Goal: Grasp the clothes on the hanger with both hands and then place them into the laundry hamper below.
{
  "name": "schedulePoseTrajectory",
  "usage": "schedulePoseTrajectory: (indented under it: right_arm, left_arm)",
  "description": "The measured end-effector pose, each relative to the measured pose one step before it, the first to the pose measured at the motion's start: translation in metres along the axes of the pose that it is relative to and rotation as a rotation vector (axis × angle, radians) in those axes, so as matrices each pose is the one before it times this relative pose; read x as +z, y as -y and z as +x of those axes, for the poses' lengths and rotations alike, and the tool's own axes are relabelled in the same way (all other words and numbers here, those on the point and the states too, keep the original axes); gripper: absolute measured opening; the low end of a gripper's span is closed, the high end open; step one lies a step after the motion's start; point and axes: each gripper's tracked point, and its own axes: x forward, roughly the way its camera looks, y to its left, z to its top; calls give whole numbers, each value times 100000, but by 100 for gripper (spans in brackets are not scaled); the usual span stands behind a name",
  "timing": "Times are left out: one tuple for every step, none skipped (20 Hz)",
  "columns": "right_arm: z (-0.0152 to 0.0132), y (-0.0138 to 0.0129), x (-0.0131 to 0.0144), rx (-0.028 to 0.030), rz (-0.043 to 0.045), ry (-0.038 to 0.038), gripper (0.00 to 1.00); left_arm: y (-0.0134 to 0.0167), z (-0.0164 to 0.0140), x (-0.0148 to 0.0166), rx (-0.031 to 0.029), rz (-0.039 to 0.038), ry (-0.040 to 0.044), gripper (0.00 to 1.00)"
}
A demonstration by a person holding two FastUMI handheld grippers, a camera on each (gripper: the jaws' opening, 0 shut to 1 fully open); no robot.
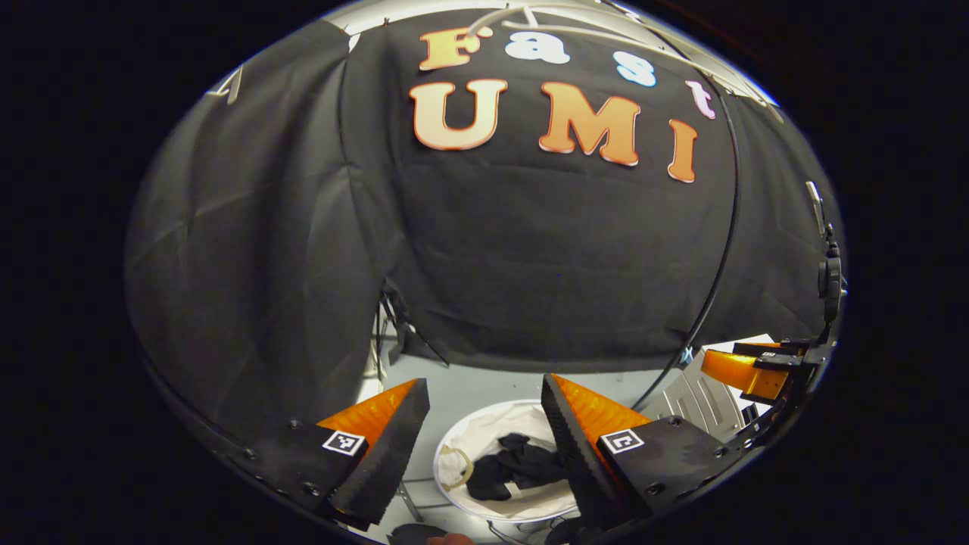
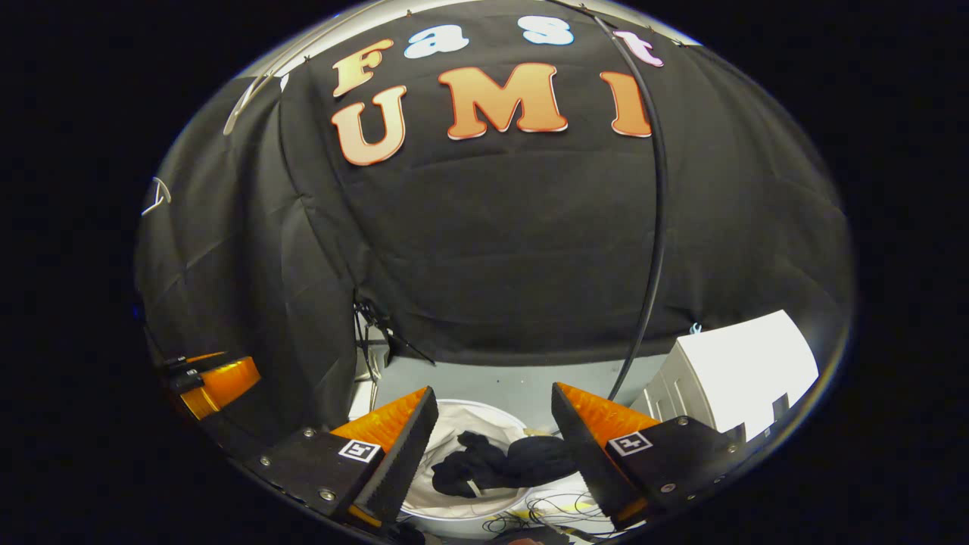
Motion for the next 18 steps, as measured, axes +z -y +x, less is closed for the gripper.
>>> schedulePoseTrajectory:
  right_arm:
    - [-717, 883, 949, -1046, -68, 1674, 94]
    - [-755, 567, 1039, -569, 376, 1666, 94]
    - [-814, 536, 1029, -218, 414, 1855, 94]
    - [-731, 618, 1115, -243, 34, 1923, 93]
    - [-959, 846, 1011, -542, -294, 2156, 93]
    - [-854, 745, 1225, -713, -426, 2336, 94]
    - [-840, 538, 1257, -429, 315, 2666, 94]
    - [-839, 364, 1417, 719, 205, 2772, 94]
    - [-945, 450, 1411, 316, -65, 2856, 94]
    - [-838, 778, 1511, -922, -540, 3017, 94]
    - [-909, 1047, 1301, -1435, -914, 3120, 94]
    - [-742, 923, 1430, -1270, -888, 3201, 94]
    - [-463, 626, 1162, -1014, -436, 2644, 94]
    - [-792, 622, 1308, -605, -59, 2253, 100]
    - [-907, 618, 1116, -637, 72, 2178, 100]
    - [-829, 763, 1290, -729, -51, 2049, 100]
    - [-1103, 1092, 1541, -688, 36, 2348, 100]
    - [-865, 626, 1278, -657, 104, 2464, 100]
  left_arm:
    - [-48, -1045, 1261, -57, -23, 2921, 96]
    - [47, -816, 890, 126, -651, 2476, 97]
    - [-17, -379, 949, -72, -440, 2208, 97]
    - [194, -841, 1347, -368, -420, 2271, 99]
    - [73, -968, 1379, -74, -37, 2501, 99]
    - [18, -1149, 1378, 17, 445, 3282, 97]
    - [80, -795, 1733, -115, 791, 4134, 97]
    - [46, -652, 1717, 141, 711, 4133, 97]
    - [-56, -646, 1770, 811, 278, 3738, 97]
    - [5, -544, 1526, 579, -194, 2654, 94]
    - [75, -471, 1358, -75, -831, 2371, 95]
    - [165, -378, 1494, -340, -970, 2693, 95]
    - [-43, -484, 1542, 85, -763, 2825, 95]
    - [-35, -320, 1410, 69, -125, 2994, 94]
    - [87, -446, 1592, 125, 552, 3333, 94]
    - [-156, -456, 1409, 137, 721, 2813, 94]
    - [-241, -464, 1380, -35, 157, 2239, 94]
    - [-298, -497, 1158, 345, 59, 1602, 94]
